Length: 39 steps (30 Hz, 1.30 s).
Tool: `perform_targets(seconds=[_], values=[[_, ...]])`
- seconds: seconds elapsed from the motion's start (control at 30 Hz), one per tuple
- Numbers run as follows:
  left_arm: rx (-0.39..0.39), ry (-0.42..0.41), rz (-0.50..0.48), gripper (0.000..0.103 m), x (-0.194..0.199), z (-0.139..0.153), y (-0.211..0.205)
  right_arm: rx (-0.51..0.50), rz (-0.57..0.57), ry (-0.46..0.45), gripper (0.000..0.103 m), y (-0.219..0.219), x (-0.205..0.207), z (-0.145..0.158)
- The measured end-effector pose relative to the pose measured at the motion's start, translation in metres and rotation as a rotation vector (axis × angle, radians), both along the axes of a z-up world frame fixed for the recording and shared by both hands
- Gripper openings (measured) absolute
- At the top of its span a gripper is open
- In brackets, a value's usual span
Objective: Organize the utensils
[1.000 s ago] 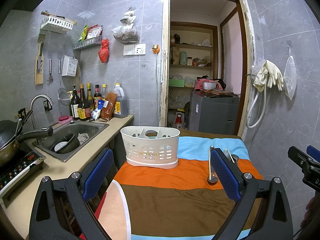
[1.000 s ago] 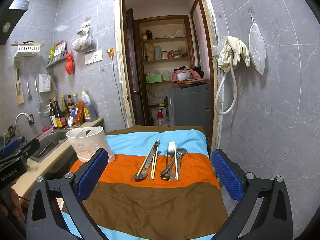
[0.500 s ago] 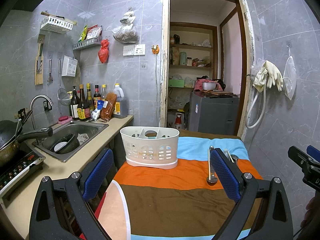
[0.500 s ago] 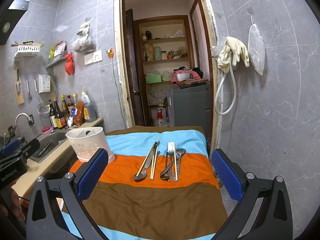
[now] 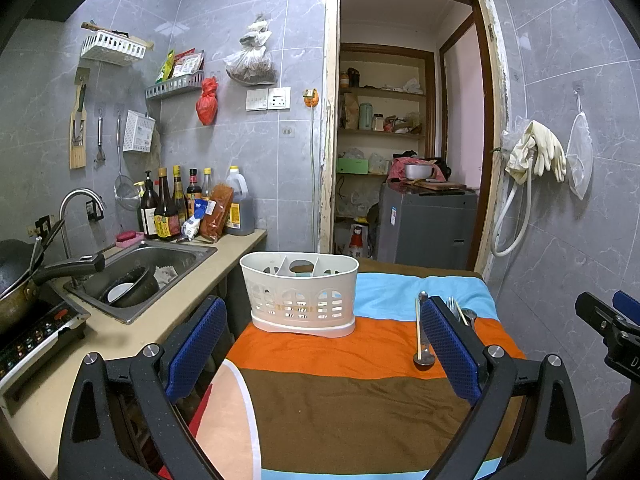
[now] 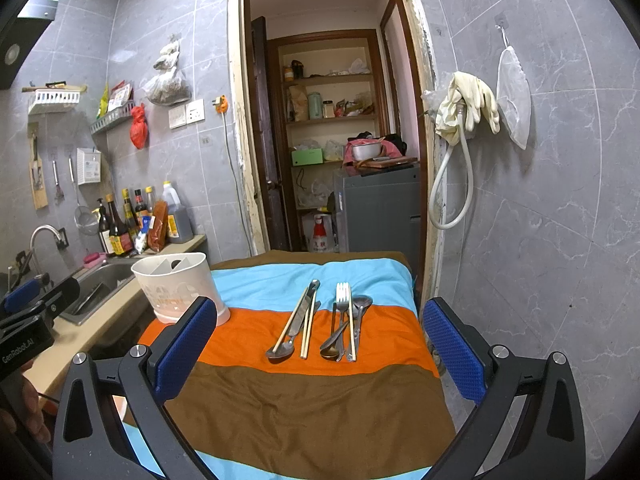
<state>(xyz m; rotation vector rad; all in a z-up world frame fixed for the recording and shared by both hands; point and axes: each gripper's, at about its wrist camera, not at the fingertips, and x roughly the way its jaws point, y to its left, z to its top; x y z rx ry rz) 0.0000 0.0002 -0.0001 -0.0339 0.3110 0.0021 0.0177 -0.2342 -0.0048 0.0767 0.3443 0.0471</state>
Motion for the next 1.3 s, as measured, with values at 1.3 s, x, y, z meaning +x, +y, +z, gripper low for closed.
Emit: perform_targets(seconds=[1.3], values=[[-0.004,0.034,-0.108,0.096,0.057,-0.001,-0.012,-0.041,-0.091,0.048,0.103,0.004,0.023,0.0]])
